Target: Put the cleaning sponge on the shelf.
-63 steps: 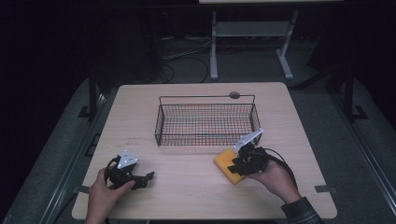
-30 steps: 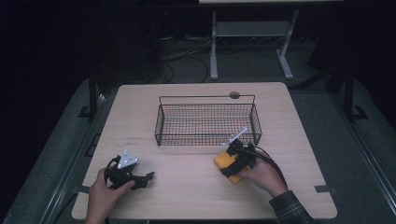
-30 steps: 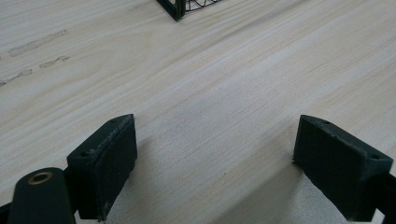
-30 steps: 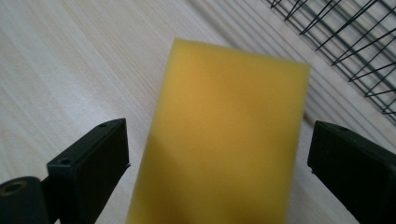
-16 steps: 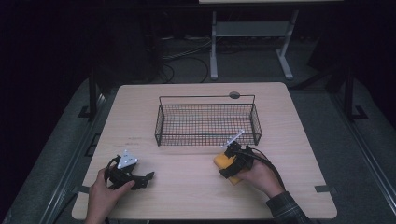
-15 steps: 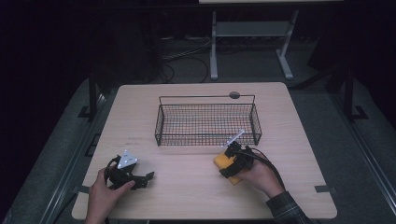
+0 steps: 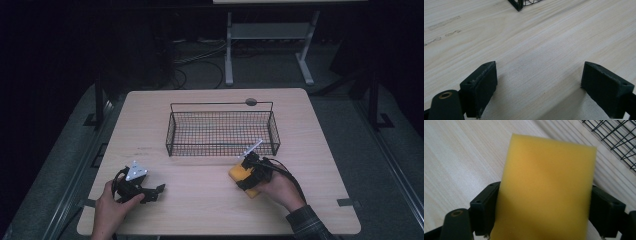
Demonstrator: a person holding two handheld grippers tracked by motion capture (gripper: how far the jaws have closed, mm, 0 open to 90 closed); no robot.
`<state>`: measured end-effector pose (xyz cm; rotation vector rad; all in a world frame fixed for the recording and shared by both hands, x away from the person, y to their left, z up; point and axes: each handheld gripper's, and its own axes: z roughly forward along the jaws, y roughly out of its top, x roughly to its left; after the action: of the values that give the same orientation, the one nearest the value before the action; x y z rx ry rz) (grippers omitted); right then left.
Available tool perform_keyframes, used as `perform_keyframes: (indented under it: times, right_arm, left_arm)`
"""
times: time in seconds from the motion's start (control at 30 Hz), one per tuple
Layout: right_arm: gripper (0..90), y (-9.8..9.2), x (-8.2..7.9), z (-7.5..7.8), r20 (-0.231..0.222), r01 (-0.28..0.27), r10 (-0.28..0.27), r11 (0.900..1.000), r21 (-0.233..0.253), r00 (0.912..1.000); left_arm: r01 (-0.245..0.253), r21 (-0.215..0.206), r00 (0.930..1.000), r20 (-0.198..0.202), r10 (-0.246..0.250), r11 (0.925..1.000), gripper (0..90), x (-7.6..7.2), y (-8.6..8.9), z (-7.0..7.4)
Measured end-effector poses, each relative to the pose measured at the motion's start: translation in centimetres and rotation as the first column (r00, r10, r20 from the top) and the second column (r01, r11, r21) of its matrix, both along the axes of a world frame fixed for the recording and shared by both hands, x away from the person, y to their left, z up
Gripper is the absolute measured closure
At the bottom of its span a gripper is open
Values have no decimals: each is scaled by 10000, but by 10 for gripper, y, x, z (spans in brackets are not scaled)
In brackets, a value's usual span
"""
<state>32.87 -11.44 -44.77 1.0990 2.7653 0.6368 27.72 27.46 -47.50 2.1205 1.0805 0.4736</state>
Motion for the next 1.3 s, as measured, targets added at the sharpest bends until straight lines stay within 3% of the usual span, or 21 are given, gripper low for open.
perform_keyframes:
  times: [0.57,1.3]
  right_arm:
    - [208,-5,-1,11,-294,-49,53,9999,155,9996]
    - [211,-13,-3,53,-151,-137,142,9994,310,9998]
  left_arm:
    - [-7,-6,10000,12,7,10000,126,0,0,0]
    - [4,7,10000,26,-4,10000,126,0,0,0]
